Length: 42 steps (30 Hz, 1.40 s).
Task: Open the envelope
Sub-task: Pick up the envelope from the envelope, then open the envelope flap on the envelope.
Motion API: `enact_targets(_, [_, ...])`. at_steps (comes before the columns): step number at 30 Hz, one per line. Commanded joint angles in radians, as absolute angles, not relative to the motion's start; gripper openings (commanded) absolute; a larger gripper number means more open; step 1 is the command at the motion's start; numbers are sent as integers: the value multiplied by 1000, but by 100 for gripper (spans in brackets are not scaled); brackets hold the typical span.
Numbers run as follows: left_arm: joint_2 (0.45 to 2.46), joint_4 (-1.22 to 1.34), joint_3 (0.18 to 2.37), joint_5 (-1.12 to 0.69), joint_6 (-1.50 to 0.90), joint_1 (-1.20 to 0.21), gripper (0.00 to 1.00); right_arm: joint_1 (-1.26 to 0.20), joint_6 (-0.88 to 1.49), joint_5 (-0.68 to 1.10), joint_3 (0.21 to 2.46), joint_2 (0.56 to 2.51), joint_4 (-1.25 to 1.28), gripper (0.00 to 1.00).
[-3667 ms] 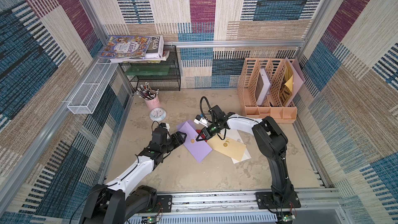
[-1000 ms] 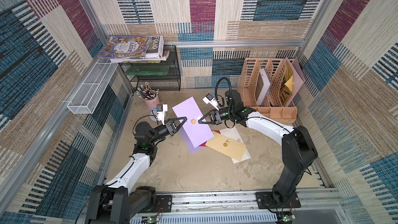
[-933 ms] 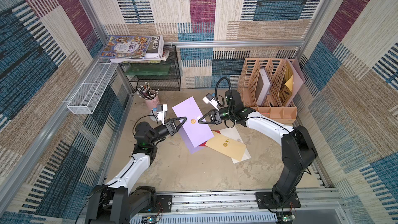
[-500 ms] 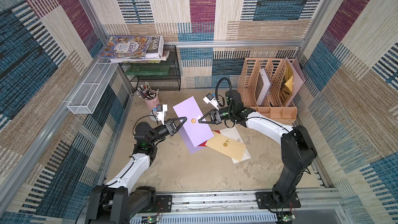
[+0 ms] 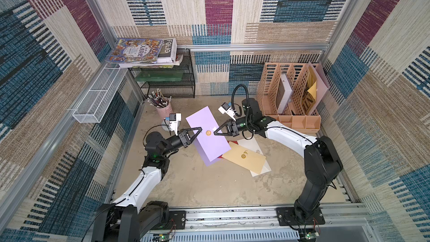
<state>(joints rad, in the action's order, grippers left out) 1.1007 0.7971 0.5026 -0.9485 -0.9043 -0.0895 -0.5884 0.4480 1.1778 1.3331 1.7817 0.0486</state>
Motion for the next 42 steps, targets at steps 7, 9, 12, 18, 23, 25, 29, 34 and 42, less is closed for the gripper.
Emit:
enact_targets(7, [1028,714,502,-899,-828,-89,0,-595,374,1109,1388,1787,-67,19])
enact_targets(9, [1009,678,506,-896,-810,-90,0,-597,372,1108,1396,1793,-71,18])
enact_targets(12, [1000,657,508,-889,-802,-92,0,-603,370,1108,1407,1807,-77,29])
enact_targets(18, [1001,579,515,-862,-776,-92,0,-611,311,943,1435,1786,-172,58])
enact_targets(23, [1000,499,537,-831,-751,-92,0,-691,212,547,1458,1711,-280,62])
enact_targets(25, [990,425,560,-802,-727,-94,0,-775,177,259,1464,1683,-312,64])
enact_targets(29, [955,280,606,-722,-685,-100,0,-944,157,-258,1472,1688,-340,70])
enact_targets(34, [929,156,651,-653,-669,-101,0,-988,216,-484,1417,1688,-300,70])
enact_targets(42, [933,109,674,-623,-686,-103,0,-1017,254,-645,1383,1681,-281,76])
